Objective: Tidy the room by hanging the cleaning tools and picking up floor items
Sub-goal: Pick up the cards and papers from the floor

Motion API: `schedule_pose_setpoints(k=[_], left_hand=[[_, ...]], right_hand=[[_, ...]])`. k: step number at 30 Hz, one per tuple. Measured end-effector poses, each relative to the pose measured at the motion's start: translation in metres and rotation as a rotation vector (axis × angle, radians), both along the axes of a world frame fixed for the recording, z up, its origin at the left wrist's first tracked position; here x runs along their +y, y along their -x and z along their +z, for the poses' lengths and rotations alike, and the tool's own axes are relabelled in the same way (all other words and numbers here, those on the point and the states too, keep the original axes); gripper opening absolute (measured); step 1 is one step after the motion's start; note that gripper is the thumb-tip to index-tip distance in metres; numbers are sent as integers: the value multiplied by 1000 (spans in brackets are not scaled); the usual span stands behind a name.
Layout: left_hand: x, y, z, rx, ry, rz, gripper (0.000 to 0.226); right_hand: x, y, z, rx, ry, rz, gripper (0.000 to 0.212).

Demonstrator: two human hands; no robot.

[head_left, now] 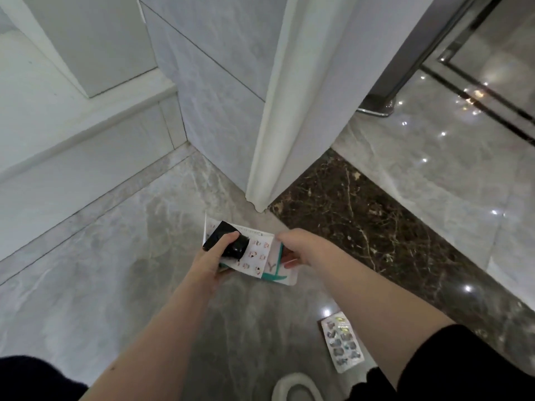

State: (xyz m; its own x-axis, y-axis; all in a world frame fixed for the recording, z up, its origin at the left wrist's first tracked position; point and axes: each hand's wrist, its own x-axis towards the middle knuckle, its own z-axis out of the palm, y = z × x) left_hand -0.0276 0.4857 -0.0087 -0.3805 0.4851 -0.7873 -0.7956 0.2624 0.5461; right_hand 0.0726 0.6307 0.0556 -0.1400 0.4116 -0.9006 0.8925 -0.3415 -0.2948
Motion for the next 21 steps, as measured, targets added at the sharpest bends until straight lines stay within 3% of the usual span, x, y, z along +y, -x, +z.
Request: schedule_pose_setpoints(k=[3,9,14,18,21], left_hand=[[10,-15,-2,-16,39,-57,69],[40,-59,-5,-4,79,-210,64],[49,-81,-5,76,123,-265,55],[47,-90,-1,118,140,-243,47],[49,-95,1,123,166,-223,46]], right_hand=[[7,-23,4,-51,-13,72,35],[23,-92,-3,-105,-112,93,34],[16,-156,-19,-280,-284,304,22],[-6,-187,-30,-307,-225,364,45],[-21,-194,-38,-292,-203,200,71]])
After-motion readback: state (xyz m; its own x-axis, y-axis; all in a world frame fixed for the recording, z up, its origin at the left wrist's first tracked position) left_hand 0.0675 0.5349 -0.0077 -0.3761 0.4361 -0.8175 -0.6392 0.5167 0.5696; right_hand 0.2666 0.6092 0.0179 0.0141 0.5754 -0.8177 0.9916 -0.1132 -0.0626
